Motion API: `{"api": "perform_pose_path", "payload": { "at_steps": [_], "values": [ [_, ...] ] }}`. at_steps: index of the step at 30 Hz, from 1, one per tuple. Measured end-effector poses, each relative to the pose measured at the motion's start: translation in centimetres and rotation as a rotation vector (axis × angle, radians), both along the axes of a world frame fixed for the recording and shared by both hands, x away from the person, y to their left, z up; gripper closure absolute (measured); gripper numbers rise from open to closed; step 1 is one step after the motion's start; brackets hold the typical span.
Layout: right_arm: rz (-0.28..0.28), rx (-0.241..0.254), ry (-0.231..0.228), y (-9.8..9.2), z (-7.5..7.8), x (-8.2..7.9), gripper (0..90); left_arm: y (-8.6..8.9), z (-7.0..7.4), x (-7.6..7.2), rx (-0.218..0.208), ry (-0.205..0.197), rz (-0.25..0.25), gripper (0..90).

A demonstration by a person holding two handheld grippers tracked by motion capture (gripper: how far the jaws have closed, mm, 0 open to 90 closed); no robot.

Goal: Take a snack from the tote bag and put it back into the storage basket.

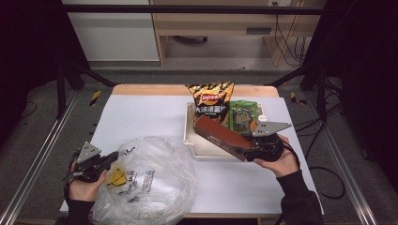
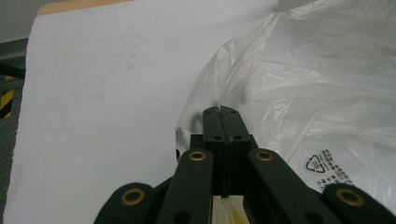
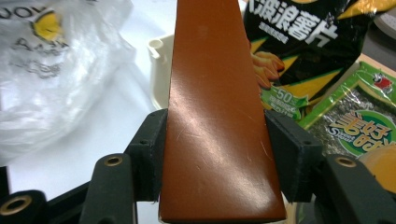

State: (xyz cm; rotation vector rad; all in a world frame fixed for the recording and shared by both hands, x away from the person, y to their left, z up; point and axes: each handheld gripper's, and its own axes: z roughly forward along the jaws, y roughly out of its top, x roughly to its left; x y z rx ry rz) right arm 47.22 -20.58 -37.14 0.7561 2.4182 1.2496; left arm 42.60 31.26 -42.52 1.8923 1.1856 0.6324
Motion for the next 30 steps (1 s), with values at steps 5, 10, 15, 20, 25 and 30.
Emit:
{"api": "perform_pose_path", "payload": {
  "at_steps": [5,10,15,20,25,30],
  "values": [
    [-0.012,-0.040,0.021,0.6,-1.3,1.2,44.0,0.0,0.0,0.0,-0.002,-0.002,0.001,90.0],
    [-0.007,-0.068,0.040,1.6,-2.7,2.0,44.0,0.0,0.0,0.0,-0.002,-0.003,0.000,90.0],
    [-0.010,-0.093,0.048,2.5,-3.7,2.9,44.0,0.0,0.0,0.0,0.003,-0.006,-0.004,90.0],
    [-0.005,-0.100,0.065,3.4,-4.6,3.6,43.9,0.0,0.0,0.0,0.001,-0.008,-0.004,90.0],
    [-0.008,-0.092,0.077,3.6,-5.2,4.2,43.9,0.0,0.0,0.0,0.004,-0.007,-0.006,90.0],
    [-0.013,-0.078,0.080,3.5,-5.4,4.5,43.6,0.0,0.0,0.0,0.005,-0.007,-0.008,90.0]
  ]
}}
